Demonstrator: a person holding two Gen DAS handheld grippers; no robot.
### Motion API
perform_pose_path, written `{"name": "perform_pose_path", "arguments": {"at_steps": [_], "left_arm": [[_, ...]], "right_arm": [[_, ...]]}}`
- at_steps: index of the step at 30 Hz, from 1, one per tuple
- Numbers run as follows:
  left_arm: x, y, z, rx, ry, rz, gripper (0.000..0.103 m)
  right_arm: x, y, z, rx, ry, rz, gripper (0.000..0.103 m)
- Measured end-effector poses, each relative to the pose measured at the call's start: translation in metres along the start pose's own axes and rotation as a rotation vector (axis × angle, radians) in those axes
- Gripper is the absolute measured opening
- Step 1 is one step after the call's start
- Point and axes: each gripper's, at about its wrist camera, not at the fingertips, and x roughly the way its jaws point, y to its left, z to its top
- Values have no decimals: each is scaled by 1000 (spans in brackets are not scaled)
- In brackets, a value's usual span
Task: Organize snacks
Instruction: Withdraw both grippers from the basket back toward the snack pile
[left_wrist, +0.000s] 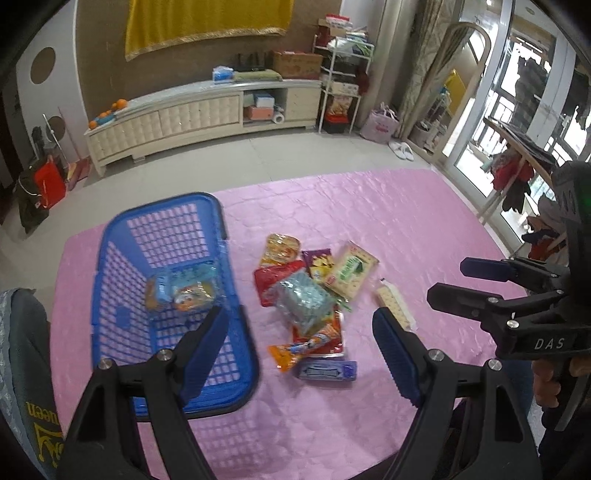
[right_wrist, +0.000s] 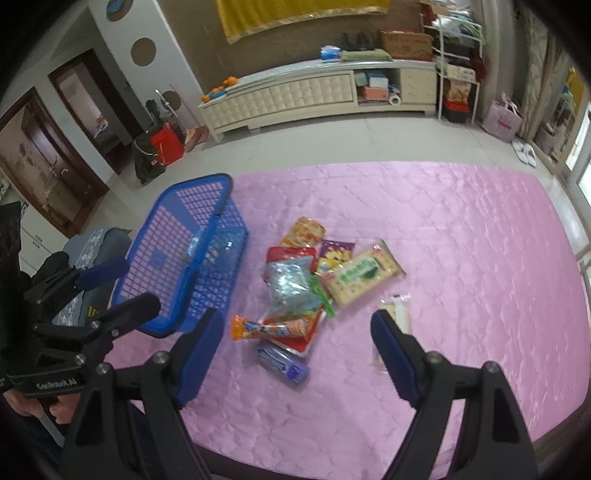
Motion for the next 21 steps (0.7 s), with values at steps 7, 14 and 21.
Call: {"name": "perform_pose_path", "arguments": {"at_steps": [7, 14, 21], "left_arm": [[30, -24, 2, -6, 69, 8, 79], [62, -35, 6, -59, 151, 43, 79], [96, -46, 10, -95, 199, 61, 79]], "right_arm": [[8, -28, -4, 36, 22, -1, 85], [19, -55, 0, 57, 35, -38, 85], [41, -79, 3, 83, 69, -33, 85]]}}
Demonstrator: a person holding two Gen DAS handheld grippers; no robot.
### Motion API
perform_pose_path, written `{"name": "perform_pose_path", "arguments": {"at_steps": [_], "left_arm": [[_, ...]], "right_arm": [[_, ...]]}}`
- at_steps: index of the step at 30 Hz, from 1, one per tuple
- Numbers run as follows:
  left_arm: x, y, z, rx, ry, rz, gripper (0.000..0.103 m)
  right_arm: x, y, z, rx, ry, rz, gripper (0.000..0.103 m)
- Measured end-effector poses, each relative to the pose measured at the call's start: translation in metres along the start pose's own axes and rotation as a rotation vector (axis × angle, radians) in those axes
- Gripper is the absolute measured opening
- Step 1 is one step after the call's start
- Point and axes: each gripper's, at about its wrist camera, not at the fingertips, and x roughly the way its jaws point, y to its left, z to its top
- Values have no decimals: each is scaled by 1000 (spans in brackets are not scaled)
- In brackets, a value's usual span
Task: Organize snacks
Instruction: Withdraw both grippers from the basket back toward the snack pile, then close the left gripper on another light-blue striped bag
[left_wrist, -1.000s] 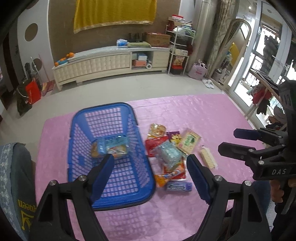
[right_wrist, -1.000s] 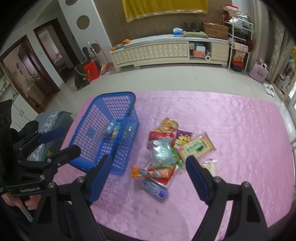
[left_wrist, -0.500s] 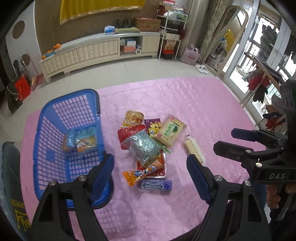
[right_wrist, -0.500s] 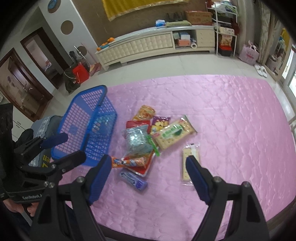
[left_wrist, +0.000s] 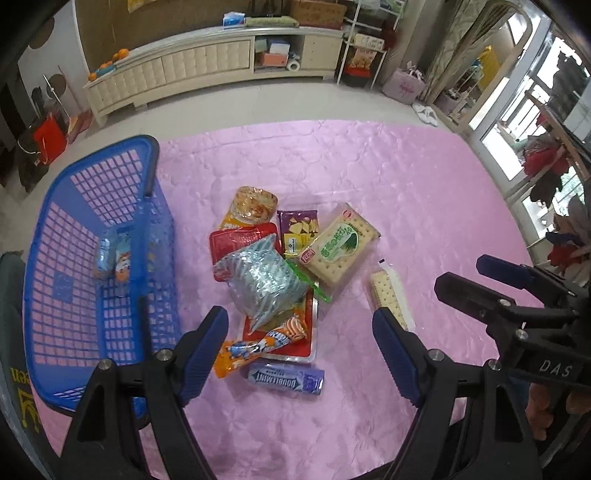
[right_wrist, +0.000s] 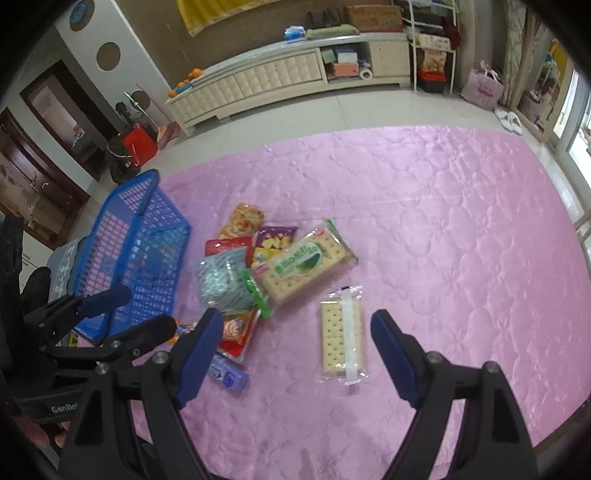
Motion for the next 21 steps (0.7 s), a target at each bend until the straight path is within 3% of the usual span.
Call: {"name": "perform_pose_path", "arguments": {"at_steps": [8, 21], "left_arm": [[39, -5, 14, -26, 52, 18, 79], [90, 8, 30, -81, 115, 123, 79]], "right_arm": [[24, -21, 6, 5, 18, -21, 85], [78, -45, 20, 7, 96, -22, 85]]}}
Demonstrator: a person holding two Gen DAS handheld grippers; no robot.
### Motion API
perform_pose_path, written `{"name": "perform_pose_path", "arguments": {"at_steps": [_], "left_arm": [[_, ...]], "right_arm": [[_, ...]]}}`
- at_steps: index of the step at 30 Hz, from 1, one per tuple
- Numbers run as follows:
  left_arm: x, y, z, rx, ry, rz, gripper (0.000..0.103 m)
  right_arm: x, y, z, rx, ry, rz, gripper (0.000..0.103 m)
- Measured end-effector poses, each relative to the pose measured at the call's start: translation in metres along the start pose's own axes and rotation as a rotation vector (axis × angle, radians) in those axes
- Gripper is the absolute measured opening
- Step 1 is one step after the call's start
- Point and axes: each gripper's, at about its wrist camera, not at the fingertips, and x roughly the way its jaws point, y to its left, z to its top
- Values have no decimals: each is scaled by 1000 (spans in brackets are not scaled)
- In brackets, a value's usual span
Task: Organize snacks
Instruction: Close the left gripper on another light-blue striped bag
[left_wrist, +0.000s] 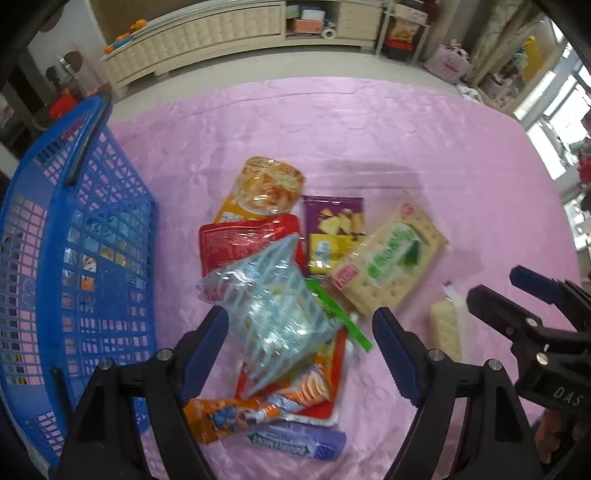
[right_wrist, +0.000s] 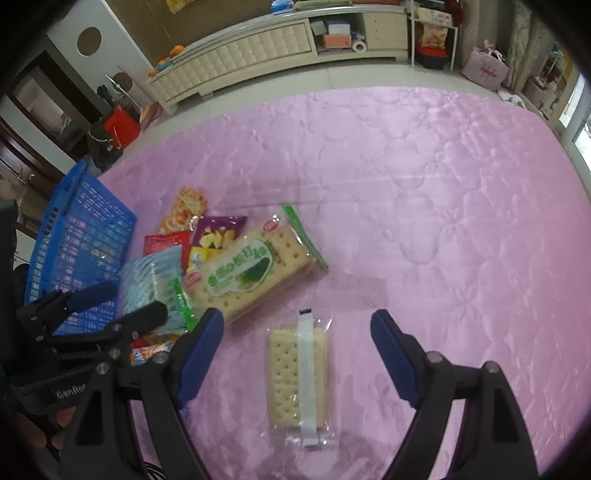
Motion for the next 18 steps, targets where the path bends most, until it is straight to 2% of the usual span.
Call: {"name": "perform_pose_path", "arguments": {"at_steps": [11, 12, 13, 18], "left_arm": [[27, 8, 5, 2, 39, 66, 79], [29, 9, 4, -2, 49, 45, 76], [30, 8, 3, 19, 68, 16, 69], [27, 2, -3, 66, 53, 9, 57]], "right_arm": [[15, -8, -4, 2, 18, 17, 85], [18, -7, -2, 3, 20, 16, 85], [18, -8, -2, 5, 22, 15, 85], [21, -10, -3, 26, 33, 17, 85]]}}
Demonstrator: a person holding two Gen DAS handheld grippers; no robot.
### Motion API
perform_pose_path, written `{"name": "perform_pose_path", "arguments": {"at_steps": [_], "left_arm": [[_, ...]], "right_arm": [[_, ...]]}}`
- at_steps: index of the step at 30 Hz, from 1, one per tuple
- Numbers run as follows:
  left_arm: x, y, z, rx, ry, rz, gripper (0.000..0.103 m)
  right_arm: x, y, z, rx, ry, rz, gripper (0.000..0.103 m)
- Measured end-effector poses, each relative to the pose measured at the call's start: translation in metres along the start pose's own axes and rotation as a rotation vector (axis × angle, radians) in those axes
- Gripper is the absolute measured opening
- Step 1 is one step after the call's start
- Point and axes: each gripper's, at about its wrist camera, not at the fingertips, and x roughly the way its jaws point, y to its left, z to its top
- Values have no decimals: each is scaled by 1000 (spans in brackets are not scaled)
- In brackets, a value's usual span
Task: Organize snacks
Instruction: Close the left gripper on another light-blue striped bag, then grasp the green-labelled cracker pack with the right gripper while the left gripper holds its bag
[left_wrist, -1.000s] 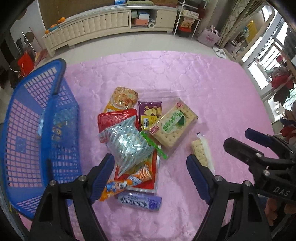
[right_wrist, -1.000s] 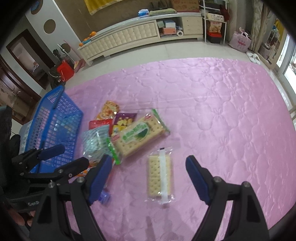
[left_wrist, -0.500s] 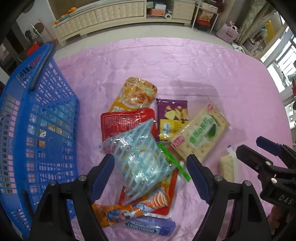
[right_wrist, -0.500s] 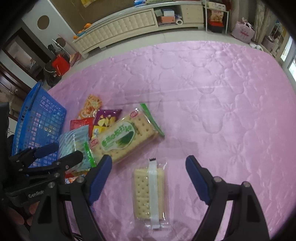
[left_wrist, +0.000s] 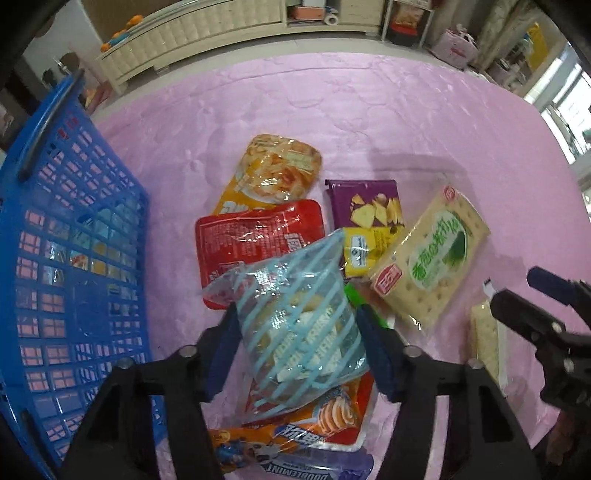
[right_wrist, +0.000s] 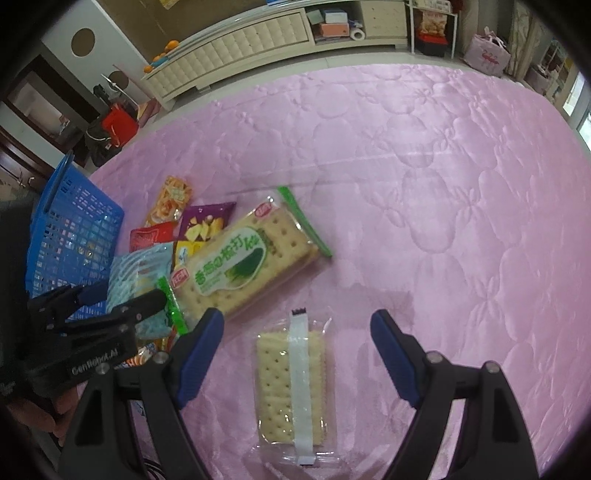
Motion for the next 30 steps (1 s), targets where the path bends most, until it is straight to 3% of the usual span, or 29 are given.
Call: {"name": "perform_pose_path", "arguments": {"at_steps": [3, 12, 20, 28, 30], "left_arm": [[-6, 1, -8, 0, -1, -52, 56], [-37, -8, -32, 31, -45, -114, 55], [-64, -16, -29, 96, -123, -122, 55], [-58, -12, -18, 123, -142, -90, 55], [-57, -12, -15, 124, -143, -89, 55]], "right_arm": [[-4, 0, -1, 14, 5, 10, 85], [-20, 2, 3, 77, 9, 38, 85], [-5, 1, 26, 205, 37, 78, 85], [32, 12, 52, 258, 111, 21, 83], [41, 14, 55, 253, 131, -31, 82]]}}
